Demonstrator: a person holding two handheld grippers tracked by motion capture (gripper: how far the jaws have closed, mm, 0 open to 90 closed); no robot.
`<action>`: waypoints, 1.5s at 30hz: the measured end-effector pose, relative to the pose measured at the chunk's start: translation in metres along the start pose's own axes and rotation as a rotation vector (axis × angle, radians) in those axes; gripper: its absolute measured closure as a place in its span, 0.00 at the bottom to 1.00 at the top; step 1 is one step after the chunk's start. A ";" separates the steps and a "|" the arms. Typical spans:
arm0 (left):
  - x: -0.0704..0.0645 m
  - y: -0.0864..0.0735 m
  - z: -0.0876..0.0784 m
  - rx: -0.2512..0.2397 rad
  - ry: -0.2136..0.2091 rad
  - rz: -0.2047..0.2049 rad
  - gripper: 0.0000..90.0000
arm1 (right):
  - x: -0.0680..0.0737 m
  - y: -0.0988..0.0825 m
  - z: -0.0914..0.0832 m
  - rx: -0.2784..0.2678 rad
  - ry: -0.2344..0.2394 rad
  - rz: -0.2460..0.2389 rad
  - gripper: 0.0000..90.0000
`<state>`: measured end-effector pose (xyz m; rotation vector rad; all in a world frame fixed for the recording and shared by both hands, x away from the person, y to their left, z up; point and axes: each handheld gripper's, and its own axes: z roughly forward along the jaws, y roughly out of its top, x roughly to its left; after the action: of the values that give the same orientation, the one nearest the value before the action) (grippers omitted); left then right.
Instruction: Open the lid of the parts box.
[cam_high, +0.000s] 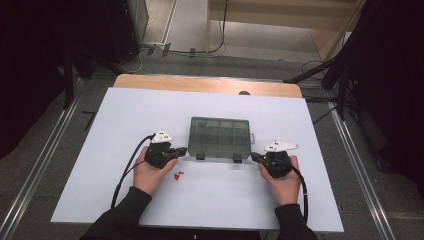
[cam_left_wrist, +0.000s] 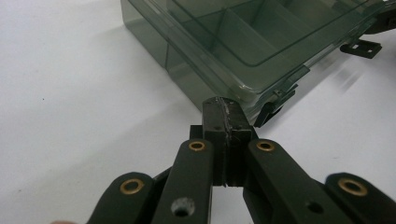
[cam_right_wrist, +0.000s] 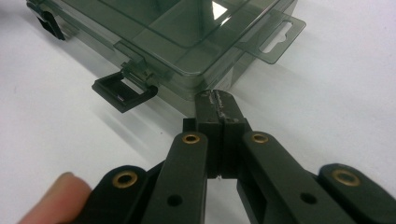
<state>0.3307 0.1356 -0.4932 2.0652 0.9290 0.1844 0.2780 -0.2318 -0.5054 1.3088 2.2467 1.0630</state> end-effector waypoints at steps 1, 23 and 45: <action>0.000 0.000 0.000 0.000 0.000 0.000 1.00 | 0.000 0.000 0.000 0.001 0.000 -0.004 1.00; -0.003 0.007 -0.009 -0.062 -0.011 0.011 1.00 | 0.002 0.006 -0.006 -0.099 -0.004 0.015 1.00; -0.013 0.019 -0.013 -0.110 0.016 0.023 0.98 | -0.001 0.025 -0.017 -0.204 0.002 0.048 1.00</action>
<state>0.3268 0.1280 -0.4685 1.9763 0.8856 0.2583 0.2833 -0.2329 -0.4761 1.2810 2.0538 1.2732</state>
